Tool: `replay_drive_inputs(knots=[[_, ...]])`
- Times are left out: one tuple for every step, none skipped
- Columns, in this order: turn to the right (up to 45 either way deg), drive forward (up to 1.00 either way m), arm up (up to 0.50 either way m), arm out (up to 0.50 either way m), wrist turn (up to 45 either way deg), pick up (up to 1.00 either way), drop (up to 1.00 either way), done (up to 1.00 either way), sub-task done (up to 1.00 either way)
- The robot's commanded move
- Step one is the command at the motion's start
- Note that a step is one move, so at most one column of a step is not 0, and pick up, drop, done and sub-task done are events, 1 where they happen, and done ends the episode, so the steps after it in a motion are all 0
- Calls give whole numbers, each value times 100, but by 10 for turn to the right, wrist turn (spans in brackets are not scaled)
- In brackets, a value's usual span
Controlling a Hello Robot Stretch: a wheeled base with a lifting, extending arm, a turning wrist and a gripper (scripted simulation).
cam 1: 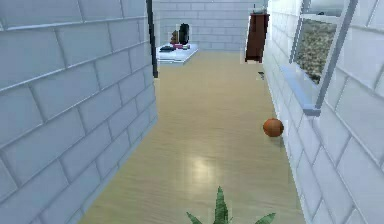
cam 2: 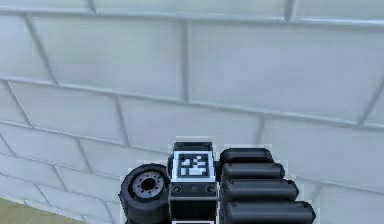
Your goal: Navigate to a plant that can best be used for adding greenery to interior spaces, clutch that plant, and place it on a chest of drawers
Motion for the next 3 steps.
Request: replay_drive_inputs(knots=[[0,100,0,0,0,0,0,0,0],[-30,0,0,0,0,0,0,0,0],[0,100,0,0,0,0,0,0,0]])
